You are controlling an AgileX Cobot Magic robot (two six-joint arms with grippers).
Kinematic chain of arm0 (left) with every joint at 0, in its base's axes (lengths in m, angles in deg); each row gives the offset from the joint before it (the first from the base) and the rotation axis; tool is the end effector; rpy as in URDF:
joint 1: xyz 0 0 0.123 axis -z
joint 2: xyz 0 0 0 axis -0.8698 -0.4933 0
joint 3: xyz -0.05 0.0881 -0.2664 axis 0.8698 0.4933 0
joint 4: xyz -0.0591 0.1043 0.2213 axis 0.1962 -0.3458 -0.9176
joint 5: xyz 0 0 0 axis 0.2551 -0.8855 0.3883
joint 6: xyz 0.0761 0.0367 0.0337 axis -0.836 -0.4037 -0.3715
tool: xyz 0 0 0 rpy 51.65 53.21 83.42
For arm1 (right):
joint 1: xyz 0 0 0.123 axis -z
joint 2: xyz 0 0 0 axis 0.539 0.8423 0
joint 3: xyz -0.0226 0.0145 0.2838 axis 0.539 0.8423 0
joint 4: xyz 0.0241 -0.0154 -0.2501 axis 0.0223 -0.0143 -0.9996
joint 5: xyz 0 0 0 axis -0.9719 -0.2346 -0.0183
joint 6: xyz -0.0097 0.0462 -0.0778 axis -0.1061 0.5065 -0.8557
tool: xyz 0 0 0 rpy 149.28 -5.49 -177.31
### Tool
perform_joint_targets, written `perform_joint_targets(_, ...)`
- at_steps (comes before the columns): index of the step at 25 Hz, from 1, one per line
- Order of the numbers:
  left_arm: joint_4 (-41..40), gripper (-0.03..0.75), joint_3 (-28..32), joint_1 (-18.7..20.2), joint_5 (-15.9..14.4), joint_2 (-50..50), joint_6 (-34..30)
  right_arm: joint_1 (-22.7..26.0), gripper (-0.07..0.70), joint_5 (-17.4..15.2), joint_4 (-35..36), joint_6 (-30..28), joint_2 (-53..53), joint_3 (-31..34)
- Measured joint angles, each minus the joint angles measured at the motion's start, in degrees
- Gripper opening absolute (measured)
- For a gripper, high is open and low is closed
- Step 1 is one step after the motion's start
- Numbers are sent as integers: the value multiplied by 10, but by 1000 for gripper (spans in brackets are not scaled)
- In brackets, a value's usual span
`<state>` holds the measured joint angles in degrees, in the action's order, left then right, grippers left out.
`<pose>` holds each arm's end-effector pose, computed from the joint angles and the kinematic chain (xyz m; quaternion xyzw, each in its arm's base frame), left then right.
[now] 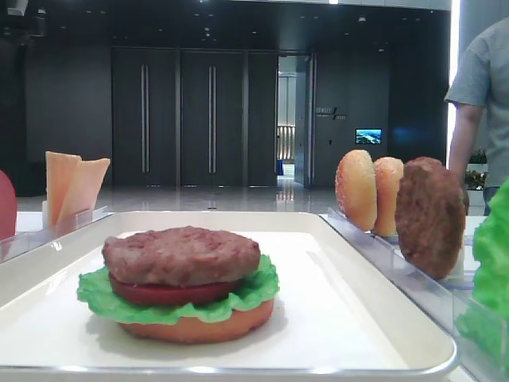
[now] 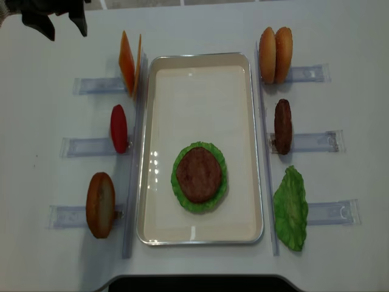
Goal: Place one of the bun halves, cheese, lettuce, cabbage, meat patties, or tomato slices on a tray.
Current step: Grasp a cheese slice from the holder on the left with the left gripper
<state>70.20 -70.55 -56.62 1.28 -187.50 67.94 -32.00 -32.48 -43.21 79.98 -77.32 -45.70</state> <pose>0.4119 -0.0165 0.2938 -0.0646 0.9859 0.0421 0.1483 -0.0101 0.0010 0.2735 0.0244 0.8665 0.0142 0.4984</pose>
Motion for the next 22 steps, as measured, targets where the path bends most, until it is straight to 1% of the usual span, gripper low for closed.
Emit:
perform_joint_targets(12,-16,577,0,88,0,0,65,0,540,0,0,-1,0,0)
perform_joint_targets(16,-17,577,0,119,0,-1,76,0,539,0,0,-1,0,0)
perform_joint_targets(19,-20,577,0,138,0,-10,90,0,539,0,0,-1,0,0)
perform_joint_targets(22,-22,577,0,148,0,-20,104,0,539,0,0,-1,0,0)
